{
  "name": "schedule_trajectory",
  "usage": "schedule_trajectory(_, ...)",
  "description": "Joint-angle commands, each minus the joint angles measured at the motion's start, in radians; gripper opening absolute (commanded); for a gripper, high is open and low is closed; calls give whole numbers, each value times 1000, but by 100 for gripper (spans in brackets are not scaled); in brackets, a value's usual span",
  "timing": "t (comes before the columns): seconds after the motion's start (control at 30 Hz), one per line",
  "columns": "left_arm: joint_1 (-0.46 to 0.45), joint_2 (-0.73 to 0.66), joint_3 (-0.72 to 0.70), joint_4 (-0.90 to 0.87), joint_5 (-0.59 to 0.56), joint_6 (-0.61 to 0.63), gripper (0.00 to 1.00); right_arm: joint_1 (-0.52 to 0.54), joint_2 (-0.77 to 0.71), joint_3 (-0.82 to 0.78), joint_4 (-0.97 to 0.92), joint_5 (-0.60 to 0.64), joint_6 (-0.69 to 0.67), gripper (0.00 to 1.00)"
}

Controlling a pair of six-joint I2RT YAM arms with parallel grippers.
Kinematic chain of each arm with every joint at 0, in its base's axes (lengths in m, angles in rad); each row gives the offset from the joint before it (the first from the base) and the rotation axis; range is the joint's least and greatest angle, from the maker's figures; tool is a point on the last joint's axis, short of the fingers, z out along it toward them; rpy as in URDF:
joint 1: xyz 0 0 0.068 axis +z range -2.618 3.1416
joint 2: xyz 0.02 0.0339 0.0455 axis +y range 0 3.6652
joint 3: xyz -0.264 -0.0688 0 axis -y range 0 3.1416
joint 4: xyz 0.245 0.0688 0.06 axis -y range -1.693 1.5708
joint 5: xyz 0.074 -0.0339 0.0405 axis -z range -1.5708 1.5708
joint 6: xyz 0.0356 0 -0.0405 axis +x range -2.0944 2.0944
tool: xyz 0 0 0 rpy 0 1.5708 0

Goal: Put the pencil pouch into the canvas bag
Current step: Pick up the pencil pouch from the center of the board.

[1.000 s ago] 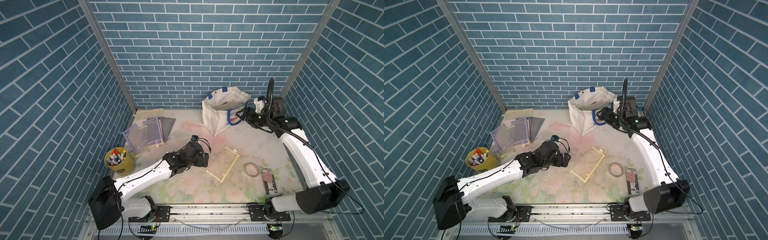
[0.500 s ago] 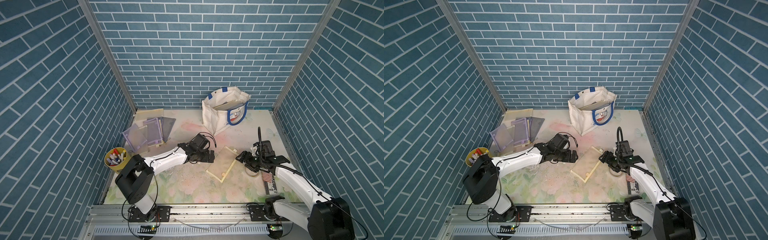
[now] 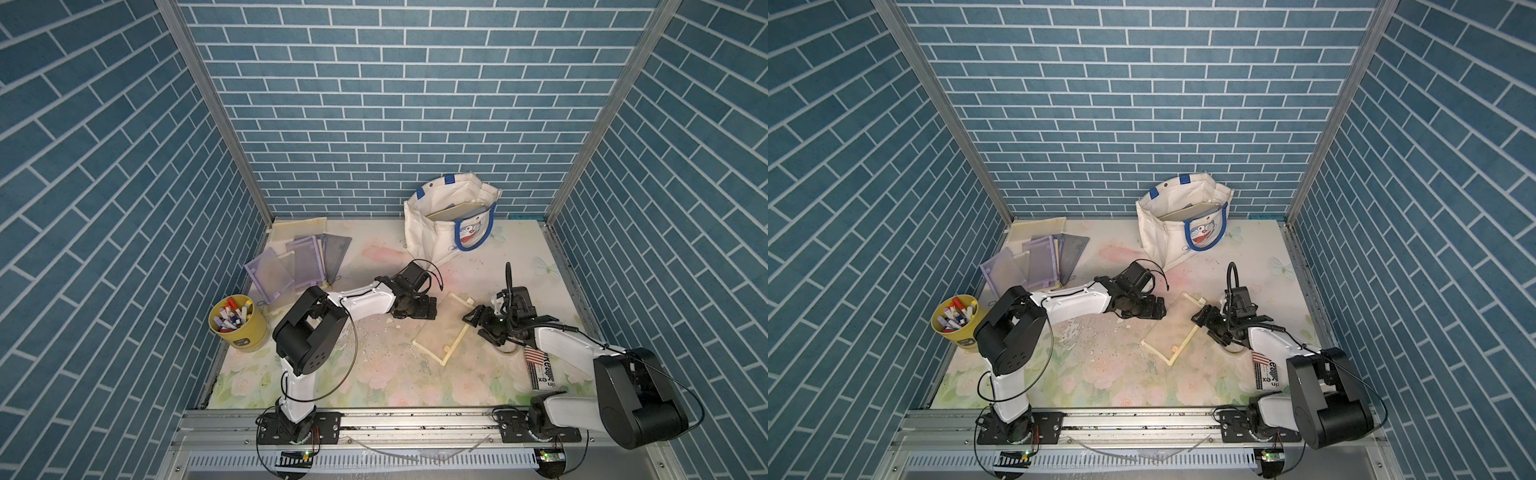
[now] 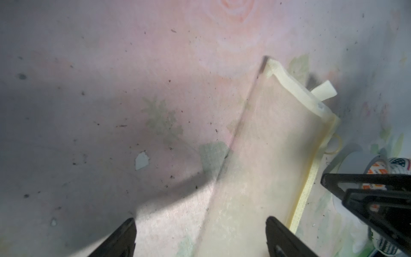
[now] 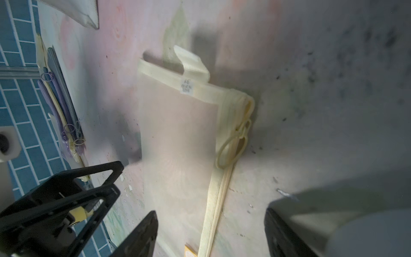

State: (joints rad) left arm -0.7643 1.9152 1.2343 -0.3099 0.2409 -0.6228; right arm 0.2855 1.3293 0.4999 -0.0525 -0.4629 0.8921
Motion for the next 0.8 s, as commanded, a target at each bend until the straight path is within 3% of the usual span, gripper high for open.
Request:
schedule_trajectory(0.0,2,10,-48,53,44,-29,86,3,67,-12,73,-9,28,75)
schedule_trajectory(0.27,-38,29,-150,212,122,-127,75,4,191,-15,194,-39,63,71)
schedule_trajectory(0.5,-55,43,-248,460,179,-282,62,14,191,-36,293,-70,107,55)
schedule_trajectory(0.77,-55,42,-265,537,198,-318,45,77,200,-22,358,-98,114,42)
